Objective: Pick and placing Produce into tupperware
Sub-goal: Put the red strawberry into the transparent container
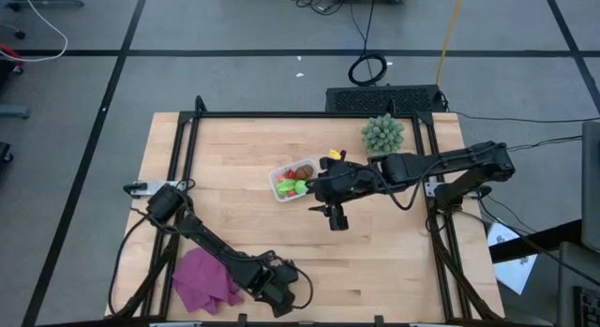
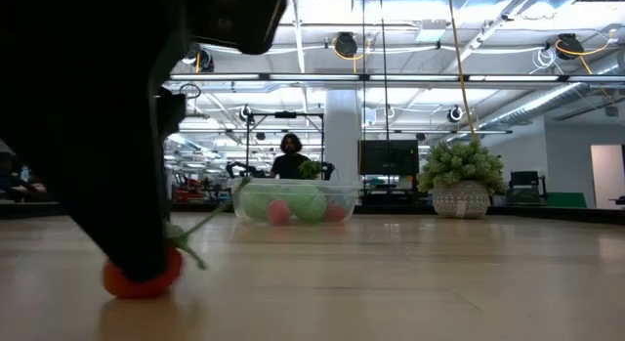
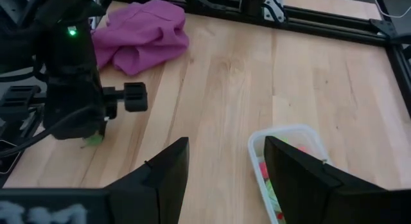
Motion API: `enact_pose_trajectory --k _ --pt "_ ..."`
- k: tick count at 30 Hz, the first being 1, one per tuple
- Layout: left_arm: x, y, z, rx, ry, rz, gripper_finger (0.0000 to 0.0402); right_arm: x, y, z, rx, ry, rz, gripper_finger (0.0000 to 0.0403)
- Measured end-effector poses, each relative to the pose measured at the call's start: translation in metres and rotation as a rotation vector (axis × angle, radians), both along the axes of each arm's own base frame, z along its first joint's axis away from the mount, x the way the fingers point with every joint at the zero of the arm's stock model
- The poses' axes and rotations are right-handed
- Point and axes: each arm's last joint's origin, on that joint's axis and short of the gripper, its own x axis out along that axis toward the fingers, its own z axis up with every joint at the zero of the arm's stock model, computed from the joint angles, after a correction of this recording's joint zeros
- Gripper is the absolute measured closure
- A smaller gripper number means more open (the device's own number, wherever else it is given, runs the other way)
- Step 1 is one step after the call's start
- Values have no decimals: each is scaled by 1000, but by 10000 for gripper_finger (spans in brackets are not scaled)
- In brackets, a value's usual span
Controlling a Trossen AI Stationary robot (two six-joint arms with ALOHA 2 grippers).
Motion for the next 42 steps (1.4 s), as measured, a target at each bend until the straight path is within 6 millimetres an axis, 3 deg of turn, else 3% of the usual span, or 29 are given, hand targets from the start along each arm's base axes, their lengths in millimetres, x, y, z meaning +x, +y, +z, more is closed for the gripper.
enact_pose_trajectory --k 12,20,33,42 --pt "-15 12 29 91 22 29 304 -17 -3 12 9 13 -11 209" --pt "-28 35 59 206 49 62 304 -38 -5 21 75 58 -72 209" --pt "-41 112 117 435 98 116 304 -42 -4 21 88 85 -79 209" --pt "-30 171 129 574 136 97 299 -44 -4 19 78 105 -76 209"
